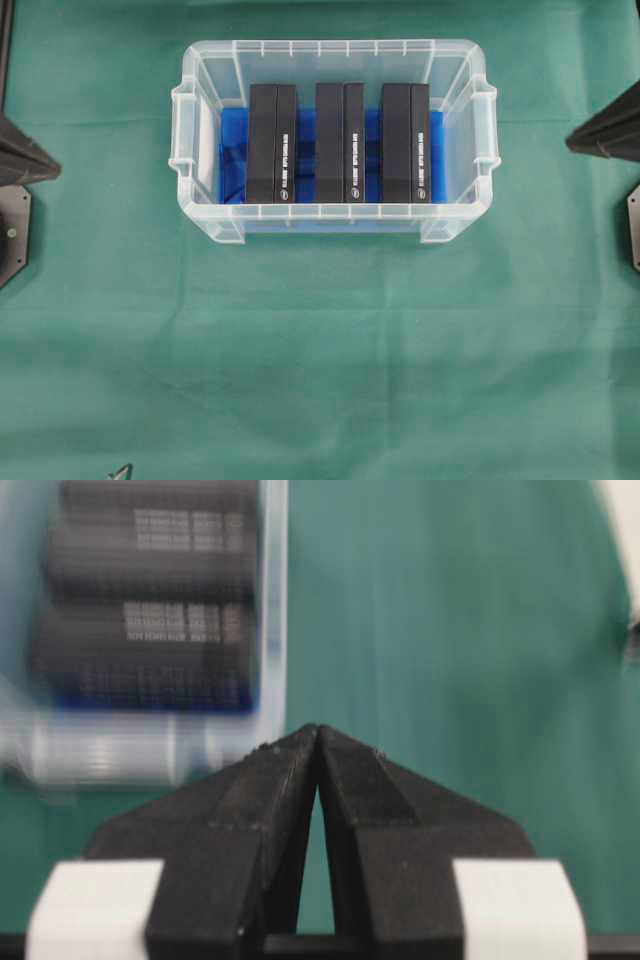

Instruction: Take the box out of the case with the right arm.

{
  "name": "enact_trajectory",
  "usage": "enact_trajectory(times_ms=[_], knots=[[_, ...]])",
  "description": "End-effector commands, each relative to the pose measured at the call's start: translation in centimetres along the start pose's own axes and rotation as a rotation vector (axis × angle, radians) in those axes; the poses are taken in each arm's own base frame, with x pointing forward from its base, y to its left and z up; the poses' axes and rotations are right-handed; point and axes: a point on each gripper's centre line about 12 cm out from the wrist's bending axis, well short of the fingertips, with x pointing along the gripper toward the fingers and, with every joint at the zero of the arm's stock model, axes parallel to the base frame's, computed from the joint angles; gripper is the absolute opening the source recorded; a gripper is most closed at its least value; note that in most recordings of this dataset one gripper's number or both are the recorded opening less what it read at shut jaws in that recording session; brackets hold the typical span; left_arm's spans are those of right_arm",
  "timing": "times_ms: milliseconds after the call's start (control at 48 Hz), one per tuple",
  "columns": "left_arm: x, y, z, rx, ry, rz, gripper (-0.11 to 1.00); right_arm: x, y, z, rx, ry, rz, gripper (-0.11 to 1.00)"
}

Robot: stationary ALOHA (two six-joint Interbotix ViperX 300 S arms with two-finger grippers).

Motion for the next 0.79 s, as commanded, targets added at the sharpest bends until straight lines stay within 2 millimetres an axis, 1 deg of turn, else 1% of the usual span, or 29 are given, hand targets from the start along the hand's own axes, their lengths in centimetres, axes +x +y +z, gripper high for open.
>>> enact_trajectory(times_ms=[0,146,271,604,667,771], knots=[[-0.6,-0.2,0.0,-0.014,0.098,0.006,0.02,-0.2,-0.2,-0.3,0.001,0.125,-0.036,0.03],[-0.9,-0.6,-1.0,-0.009,0.241,0.011,0.02,0.2,-0.6,-2.1,0.015,0.376,-0.102,0.03],[-0.8,-0.9,-1.5,0.004,0.312,0.010,0.02,0.2,-0.9,-3.0,0.028,0.514,-0.144,0.03],[-0.4,-0.9,-1.5,-0.003,0.334,0.015,0.02,0.2,-0.9,-3.1,0.043,0.531,-0.153,0.03],[-0.4,-0.9,-1.5,-0.005,0.334,0.014,0.02,0.3,-0.9,-3.1,0.072,0.532,-0.160,0.03],[-0.3,-0.9,-1.5,-0.008,0.335,0.016,0.02,0.2,-0.9,-3.1,0.176,0.533,-0.190,0.03]])
